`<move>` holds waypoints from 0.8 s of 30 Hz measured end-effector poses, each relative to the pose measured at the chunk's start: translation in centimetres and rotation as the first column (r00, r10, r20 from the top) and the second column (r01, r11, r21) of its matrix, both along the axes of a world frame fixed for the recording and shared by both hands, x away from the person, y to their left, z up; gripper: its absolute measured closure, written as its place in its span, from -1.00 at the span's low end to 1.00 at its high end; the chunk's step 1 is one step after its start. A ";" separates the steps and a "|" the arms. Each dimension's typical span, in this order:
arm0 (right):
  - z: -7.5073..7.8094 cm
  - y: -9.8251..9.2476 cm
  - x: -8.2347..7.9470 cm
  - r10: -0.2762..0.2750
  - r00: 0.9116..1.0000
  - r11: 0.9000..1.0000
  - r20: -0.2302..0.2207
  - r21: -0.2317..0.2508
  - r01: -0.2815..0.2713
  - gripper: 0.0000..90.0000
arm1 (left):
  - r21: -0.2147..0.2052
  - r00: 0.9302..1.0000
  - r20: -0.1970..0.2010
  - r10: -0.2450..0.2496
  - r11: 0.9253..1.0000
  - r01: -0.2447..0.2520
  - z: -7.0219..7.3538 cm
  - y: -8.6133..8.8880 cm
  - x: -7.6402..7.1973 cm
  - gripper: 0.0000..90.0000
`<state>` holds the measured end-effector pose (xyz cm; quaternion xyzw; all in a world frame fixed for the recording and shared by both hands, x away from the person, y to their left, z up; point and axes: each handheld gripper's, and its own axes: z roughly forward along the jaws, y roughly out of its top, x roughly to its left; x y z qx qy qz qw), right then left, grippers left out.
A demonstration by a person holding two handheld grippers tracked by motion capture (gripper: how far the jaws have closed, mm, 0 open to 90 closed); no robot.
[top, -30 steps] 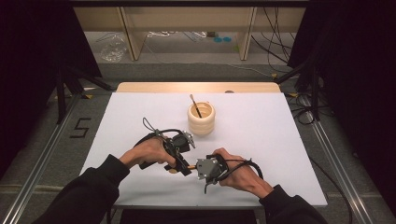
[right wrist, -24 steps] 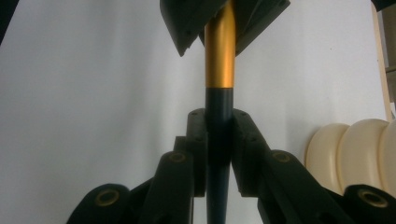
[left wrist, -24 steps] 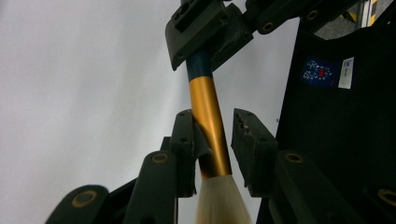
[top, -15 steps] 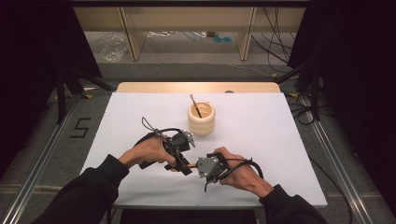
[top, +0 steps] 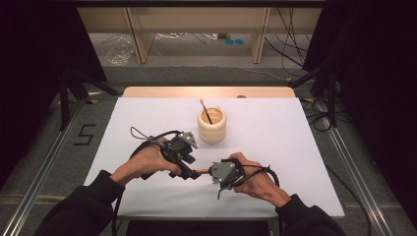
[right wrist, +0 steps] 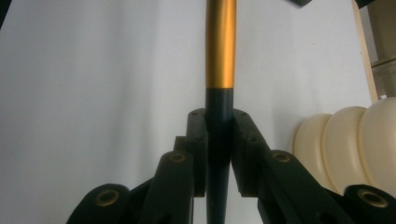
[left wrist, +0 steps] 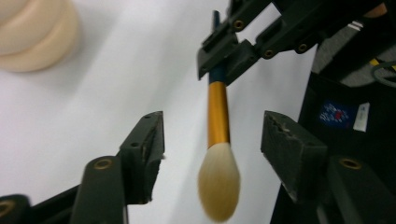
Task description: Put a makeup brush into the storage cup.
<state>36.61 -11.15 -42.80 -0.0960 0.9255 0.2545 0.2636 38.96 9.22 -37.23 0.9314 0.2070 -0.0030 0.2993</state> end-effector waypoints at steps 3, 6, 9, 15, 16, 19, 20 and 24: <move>0.3 -0.4 0.3 0.005 1.000 1.000 0.003 0.011 -0.005 0.77 | -0.002 0.999 0.040 0.021 1.000 -0.021 0.5 1.0 0.1 -0.18; 0.5 -0.9 0.5 -0.034 0.999 0.999 -0.027 0.030 0.035 0.77 | -0.027 0.996 0.066 0.054 0.998 -0.052 0.8 1.9 0.0 -0.25; 0.4 -1.2 0.6 -0.064 0.993 0.993 -0.096 0.097 0.073 0.77 | -0.051 0.992 0.093 0.086 0.995 -0.081 0.8 2.5 -0.2 -0.30; 1.0 -2.2 1.4 -0.089 0.984 0.976 -0.157 0.182 0.118 0.77 | -0.134 0.986 0.099 0.131 0.984 -0.118 0.7 3.7 -0.7 -0.35; 1.1 -2.4 1.5 -0.098 0.982 0.973 -0.163 0.194 0.129 0.77 | -0.136 0.986 0.104 0.126 0.984 -0.112 0.6 3.9 -0.7 -0.35; 1.2 -2.9 2.0 -0.129 0.974 0.955 -0.187 0.240 0.172 0.77 | -0.150 0.987 0.107 0.124 0.983 -0.107 0.2 4.2 -0.8 -0.35; 1.3 -3.0 2.1 -0.137 0.972 0.950 -0.193 0.252 0.184 0.77 | -0.161 0.985 0.094 0.143 0.979 -0.127 -0.1 4.3 -0.9 -0.35; 1.6 -3.8 2.7 -0.146 0.958 0.919 -0.247 0.324 0.224 0.77 | -0.184 0.980 0.105 0.169 0.972 -0.148 -0.7 4.6 -1.0 -0.33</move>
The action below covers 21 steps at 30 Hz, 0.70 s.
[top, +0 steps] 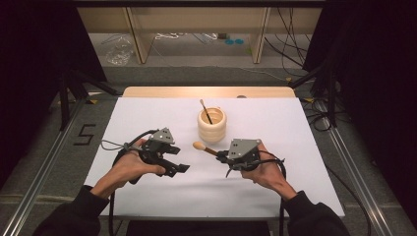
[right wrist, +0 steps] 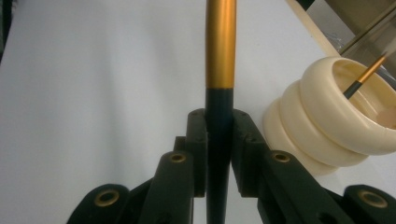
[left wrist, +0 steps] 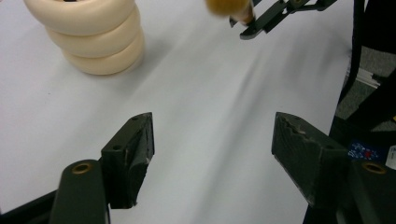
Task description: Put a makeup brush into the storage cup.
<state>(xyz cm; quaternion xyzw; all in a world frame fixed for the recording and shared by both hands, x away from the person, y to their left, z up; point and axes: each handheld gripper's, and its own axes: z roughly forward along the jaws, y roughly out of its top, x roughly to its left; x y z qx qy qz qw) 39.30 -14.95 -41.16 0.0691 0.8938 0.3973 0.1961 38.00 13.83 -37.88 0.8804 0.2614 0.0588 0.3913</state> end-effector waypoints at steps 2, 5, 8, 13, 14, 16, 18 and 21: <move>0.1 -0.3 0.2 -0.011 1.000 0.999 -0.020 0.033 0.011 0.77 | -0.019 1.000 -0.001 0.011 1.000 -0.011 -0.4 0.2 -0.1 -0.32; 0.2 -0.7 0.5 -0.034 0.999 0.996 -0.043 0.078 0.037 0.77 | -0.038 0.999 0.012 0.029 0.999 -0.029 -1.1 0.3 -0.3 -0.32; 0.3 -0.9 0.7 -0.052 0.997 0.991 -0.057 0.122 0.058 0.77 | -0.065 0.999 0.029 0.041 0.997 -0.039 -1.9 0.5 -0.7 -0.32; 0.6 -1.3 1.0 -0.076 0.994 0.975 -0.085 0.202 0.092 0.77 | -0.116 0.994 0.079 0.070 0.991 -0.060 -3.2 1.0 -1.3 -0.33; 0.6 -1.3 1.1 -0.079 0.993 0.972 -0.091 0.213 0.097 0.77 | -0.126 0.993 0.084 0.087 0.989 -0.077 -3.4 1.2 -1.5 -0.33; 0.7 -1.5 1.2 -0.083 0.992 0.966 -0.096 0.236 0.104 0.77 | -0.149 0.990 0.100 0.104 0.985 -0.088 -3.8 1.5 -1.8 -0.33; 0.7 -1.6 1.3 -0.089 0.991 0.961 -0.095 0.253 0.111 0.77 | -0.145 0.988 0.113 0.108 0.985 -0.091 -4.2 1.8 -2.2 -0.33; 0.8 -1.7 1.5 -0.088 0.990 0.953 -0.113 0.281 0.117 0.77 | -0.155 0.985 0.123 0.119 0.983 -0.099 -4.7 2.1 -2.7 -0.33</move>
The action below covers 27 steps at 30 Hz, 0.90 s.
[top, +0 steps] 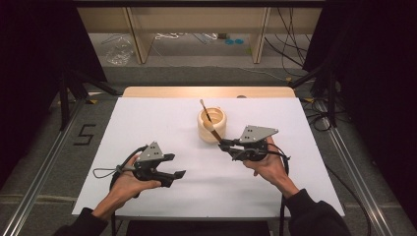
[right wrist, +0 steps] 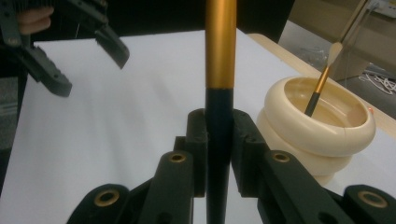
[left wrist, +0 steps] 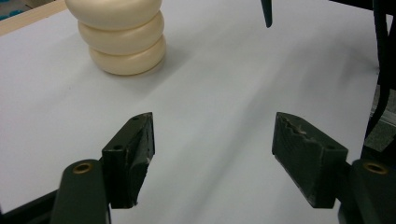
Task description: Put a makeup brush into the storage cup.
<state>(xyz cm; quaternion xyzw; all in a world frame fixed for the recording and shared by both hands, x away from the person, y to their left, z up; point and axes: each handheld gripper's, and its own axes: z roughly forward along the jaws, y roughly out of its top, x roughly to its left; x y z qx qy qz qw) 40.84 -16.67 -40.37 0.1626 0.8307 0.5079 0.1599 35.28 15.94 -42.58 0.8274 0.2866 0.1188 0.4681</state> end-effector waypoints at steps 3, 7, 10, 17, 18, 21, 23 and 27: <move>0.0 -0.1 0.3 0.000 1.000 0.999 -0.012 0.038 0.000 0.77 | -0.007 1.000 -0.008 0.013 1.000 -0.013 -0.4 0.3 -0.3 -0.33; 0.1 -0.2 0.6 -0.014 1.000 0.998 -0.007 0.066 0.015 0.77 | -0.012 1.000 -0.007 0.028 1.000 -0.028 -0.8 0.5 -0.7 -0.33; 0.2 -0.4 1.0 -0.032 0.999 0.994 -0.024 0.101 0.034 0.77 | -0.028 0.999 -0.008 0.034 0.999 -0.035 -1.1 0.7 -1.0 -0.34; 0.3 -0.6 2.3 -0.068 0.997 0.986 -0.032 0.151 0.072 0.77 | -0.021 0.998 -0.004 0.064 0.998 -0.064 -1.8 1.4 -1.5 -0.37; 0.3 -0.7 2.4 -0.074 0.996 0.985 -0.051 0.151 0.081 0.77 | -0.025 0.997 -0.006 0.074 0.997 -0.074 -1.9 1.5 -1.5 -0.37; 0.6 -0.6 2.9 -0.092 0.995 0.984 -0.039 0.149 0.097 0.77 | -0.032 0.996 -0.001 0.088 0.996 -0.088 -2.0 1.9 -1.7 -0.39; 0.6 -0.6 3.4 -0.101 0.994 0.982 -0.040 0.159 0.106 0.77 | -0.025 0.995 0.000 0.096 0.995 -0.096 -2.1 2.2 -1.9 -0.39; 0.5 -0.6 3.9 -0.108 0.992 0.980 -0.070 0.161 0.118 0.77 | -0.029 0.994 0.004 0.108 0.994 -0.107 -2.2 2.6 -2.4 -0.41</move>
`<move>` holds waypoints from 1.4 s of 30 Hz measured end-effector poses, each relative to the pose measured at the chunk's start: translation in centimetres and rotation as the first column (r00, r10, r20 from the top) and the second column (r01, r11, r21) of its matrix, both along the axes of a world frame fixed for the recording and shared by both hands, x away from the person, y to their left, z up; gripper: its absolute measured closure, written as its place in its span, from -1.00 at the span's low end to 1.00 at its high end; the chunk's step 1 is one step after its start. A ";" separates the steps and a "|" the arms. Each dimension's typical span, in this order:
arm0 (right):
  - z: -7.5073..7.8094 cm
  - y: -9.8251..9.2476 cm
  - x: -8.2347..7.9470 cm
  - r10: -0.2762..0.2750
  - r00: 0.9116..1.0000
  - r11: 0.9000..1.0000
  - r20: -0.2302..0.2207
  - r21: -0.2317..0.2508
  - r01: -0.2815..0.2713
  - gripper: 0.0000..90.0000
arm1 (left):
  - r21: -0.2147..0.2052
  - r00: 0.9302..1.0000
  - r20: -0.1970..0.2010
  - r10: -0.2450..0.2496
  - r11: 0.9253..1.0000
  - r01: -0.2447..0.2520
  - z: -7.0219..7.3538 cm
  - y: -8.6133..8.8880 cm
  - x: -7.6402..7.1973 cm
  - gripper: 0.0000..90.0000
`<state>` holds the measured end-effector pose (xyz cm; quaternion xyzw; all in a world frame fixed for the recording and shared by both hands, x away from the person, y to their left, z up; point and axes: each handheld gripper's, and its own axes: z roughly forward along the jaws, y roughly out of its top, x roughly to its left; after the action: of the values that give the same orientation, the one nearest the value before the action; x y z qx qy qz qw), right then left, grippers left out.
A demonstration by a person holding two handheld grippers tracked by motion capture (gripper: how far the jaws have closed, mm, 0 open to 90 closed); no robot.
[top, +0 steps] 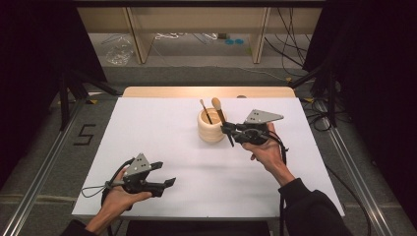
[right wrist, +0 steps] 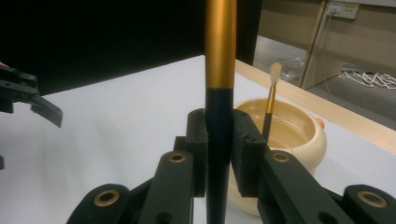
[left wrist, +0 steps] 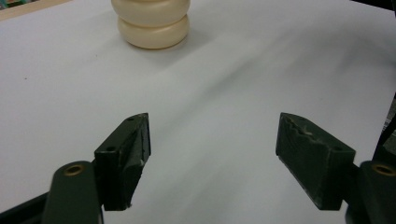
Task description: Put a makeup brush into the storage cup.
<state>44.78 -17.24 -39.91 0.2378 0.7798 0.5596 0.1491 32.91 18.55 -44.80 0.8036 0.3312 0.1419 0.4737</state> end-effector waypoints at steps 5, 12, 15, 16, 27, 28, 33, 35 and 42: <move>0.6 0.1 0.6 -0.015 1.000 1.000 0.009 0.012 0.015 0.77 | -0.010 1.000 0.004 0.018 1.000 -0.018 0.0 0.6 -0.5 -0.43; 1.5 0.4 1.7 -0.038 0.999 0.999 0.027 0.033 0.037 0.77 | -0.017 0.999 0.015 0.035 0.999 -0.035 -0.2 1.0 -1.4 -0.43; 1.8 0.6 2.1 -0.041 0.999 0.999 0.022 0.035 0.041 0.77 | -0.015 0.999 0.022 0.046 0.999 -0.045 0.0 1.2 -1.8 -0.44; 1.9 0.6 2.4 -0.042 0.999 0.998 0.017 0.046 0.041 0.77 | -0.023 0.999 0.024 0.048 0.999 -0.048 -0.1 1.2 -1.8 -0.44; 2.7 0.8 4.2 -0.080 0.997 0.994 0.024 0.076 0.078 0.77 | -0.025 0.998 0.025 0.051 0.998 -0.050 -0.1 1.1 -1.9 -0.47; 2.8 0.8 4.4 -0.079 0.997 0.994 0.022 0.078 0.077 0.77 | -0.024 0.998 0.025 0.050 0.998 -0.049 -0.1 1.1 -1.9 -0.47; 2.9 0.9 5.0 -0.087 0.996 0.993 0.020 0.081 0.085 0.77 | -0.032 0.999 0.026 0.046 0.998 -0.045 -0.1 1.1 -1.8 -0.47; 2.9 1.0 5.2 -0.095 0.995 0.992 0.022 0.087 0.093 0.77 | -0.029 0.999 0.027 0.042 0.999 -0.042 -0.1 1.1 -1.8 -0.47; 2.8 1.3 5.8 -0.099 0.995 0.991 0.020 0.090 0.096 0.77 | -0.019 0.999 0.042 0.031 0.999 -0.030 0.0 1.1 -1.8 -0.47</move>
<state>50.58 -15.91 -37.06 0.2752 0.7398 0.5885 0.1751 31.11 19.62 -44.84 0.7909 0.3347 0.1629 0.4858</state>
